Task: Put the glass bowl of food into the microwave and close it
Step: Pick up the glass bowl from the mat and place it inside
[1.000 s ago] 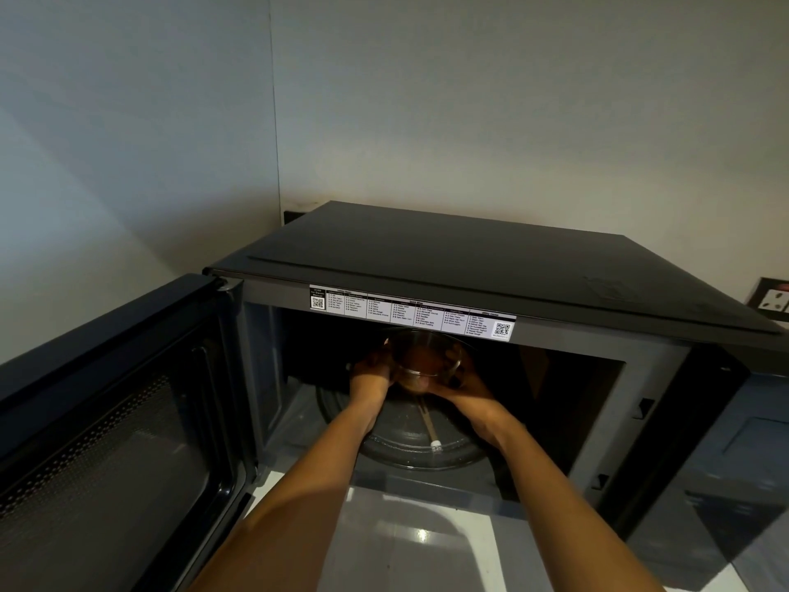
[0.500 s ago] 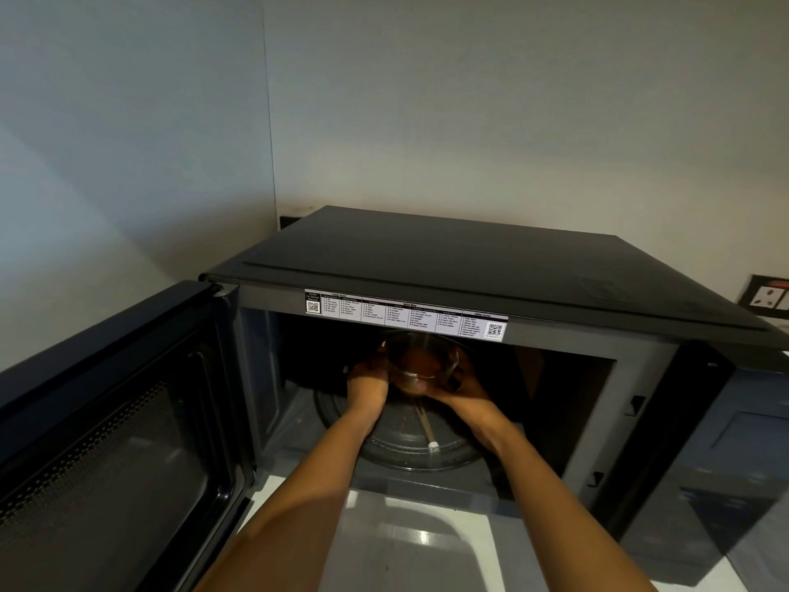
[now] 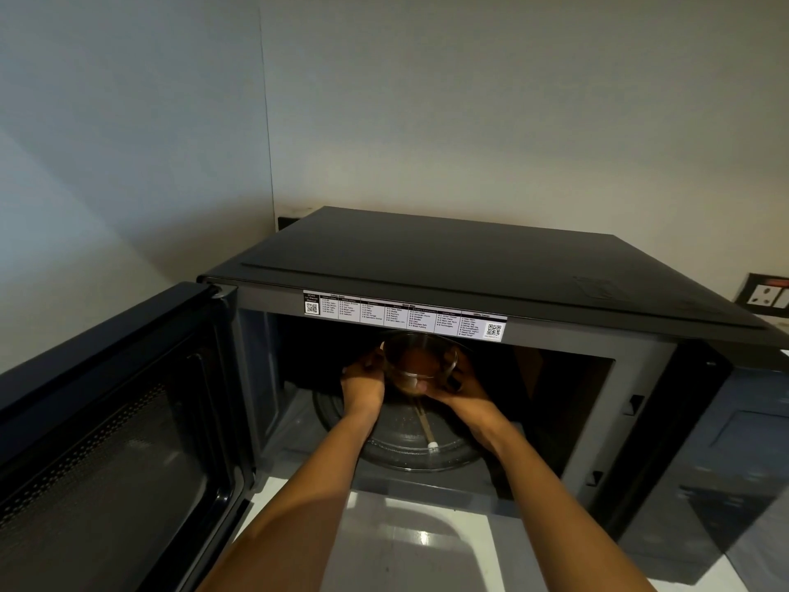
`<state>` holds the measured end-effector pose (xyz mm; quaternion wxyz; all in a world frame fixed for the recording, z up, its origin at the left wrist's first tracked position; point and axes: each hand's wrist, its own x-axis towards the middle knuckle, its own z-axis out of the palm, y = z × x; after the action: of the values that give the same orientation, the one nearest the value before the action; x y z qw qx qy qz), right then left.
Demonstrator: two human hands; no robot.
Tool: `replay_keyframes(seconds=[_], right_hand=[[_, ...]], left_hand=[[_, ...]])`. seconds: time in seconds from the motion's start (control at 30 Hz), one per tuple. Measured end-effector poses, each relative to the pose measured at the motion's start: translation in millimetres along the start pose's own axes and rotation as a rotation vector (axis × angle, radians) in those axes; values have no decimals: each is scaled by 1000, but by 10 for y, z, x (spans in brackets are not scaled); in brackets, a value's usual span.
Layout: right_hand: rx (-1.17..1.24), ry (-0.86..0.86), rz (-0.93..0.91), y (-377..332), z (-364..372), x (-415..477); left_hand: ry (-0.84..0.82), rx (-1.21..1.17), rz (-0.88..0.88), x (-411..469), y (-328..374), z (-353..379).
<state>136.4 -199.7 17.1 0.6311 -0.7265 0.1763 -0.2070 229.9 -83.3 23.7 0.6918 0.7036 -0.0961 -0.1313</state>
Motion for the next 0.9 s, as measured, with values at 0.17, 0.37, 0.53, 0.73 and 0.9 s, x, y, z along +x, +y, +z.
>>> replay_keyframes(seconds=[0.17, 0.37, 0.53, 0.73, 0.9], right_hand=[[-1, 1, 1, 2, 0, 0], [-7, 5, 3, 63, -10, 9], [14, 86, -10, 122, -21, -8], [-85, 113, -16, 48, -16, -226], [-125, 195, -25, 51, 27, -538]], left_hand=[[-2, -29, -32, 267, -200, 79], [20, -39, -50, 192, -128, 57], [33, 6, -45, 164, -186, 27], [13, 85, -63, -204, 47, -131], [-52, 118, 15, -447, 82, -209]])
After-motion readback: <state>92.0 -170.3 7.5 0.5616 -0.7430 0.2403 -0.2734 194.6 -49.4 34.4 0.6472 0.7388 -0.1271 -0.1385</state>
